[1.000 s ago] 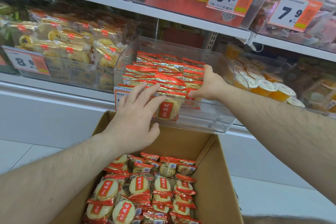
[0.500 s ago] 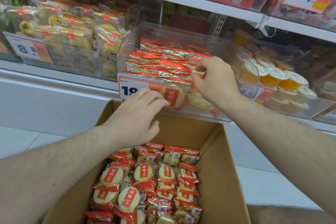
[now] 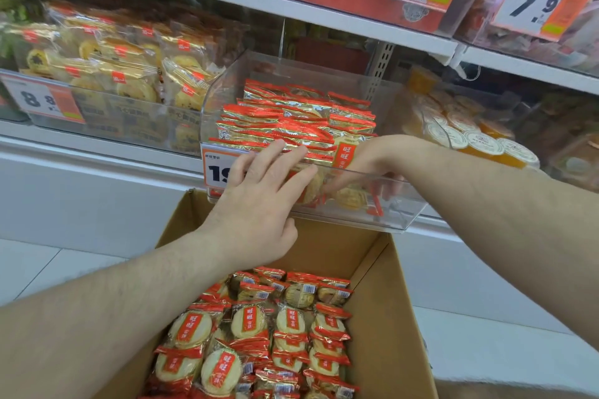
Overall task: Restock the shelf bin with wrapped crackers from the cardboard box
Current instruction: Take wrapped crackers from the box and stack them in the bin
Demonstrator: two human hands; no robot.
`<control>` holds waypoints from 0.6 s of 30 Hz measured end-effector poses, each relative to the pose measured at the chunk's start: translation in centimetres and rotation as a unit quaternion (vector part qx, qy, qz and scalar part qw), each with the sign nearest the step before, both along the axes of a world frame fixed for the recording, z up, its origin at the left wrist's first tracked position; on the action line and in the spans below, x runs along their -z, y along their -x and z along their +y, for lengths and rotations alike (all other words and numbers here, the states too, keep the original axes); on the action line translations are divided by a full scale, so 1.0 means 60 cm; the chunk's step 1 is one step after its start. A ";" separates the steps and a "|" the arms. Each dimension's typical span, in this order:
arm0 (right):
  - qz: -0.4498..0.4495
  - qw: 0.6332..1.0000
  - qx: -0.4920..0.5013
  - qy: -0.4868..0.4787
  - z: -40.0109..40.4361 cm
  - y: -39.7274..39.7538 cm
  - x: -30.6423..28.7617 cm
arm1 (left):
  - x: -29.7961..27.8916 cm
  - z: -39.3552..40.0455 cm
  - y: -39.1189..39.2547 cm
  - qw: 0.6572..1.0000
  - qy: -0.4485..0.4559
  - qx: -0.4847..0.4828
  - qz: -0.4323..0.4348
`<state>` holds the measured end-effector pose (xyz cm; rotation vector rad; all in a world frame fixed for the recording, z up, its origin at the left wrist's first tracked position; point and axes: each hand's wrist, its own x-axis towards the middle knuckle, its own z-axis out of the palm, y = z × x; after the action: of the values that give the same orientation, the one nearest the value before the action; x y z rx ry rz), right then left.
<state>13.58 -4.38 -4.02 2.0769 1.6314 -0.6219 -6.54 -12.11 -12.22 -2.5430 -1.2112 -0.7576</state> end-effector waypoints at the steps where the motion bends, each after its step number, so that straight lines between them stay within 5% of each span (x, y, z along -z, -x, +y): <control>1: -0.017 1.000 -0.008 0.018 0.002 0.006 0.001 | 0.001 0.000 -0.002 1.000 0.005 -0.006 0.008; 12: -0.091 0.992 -0.057 0.070 -0.019 0.015 -0.031 | 0.005 0.004 0.009 1.000 0.007 -0.011 0.025; 18: -0.046 0.998 -0.034 0.026 -0.010 -0.027 -0.026 | 0.005 0.004 0.009 1.000 0.011 -0.012 0.021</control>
<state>15.20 -5.00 -2.43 1.9744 1.6090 -0.5322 -7.08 -11.89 -12.52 -2.5436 -1.2416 -0.6859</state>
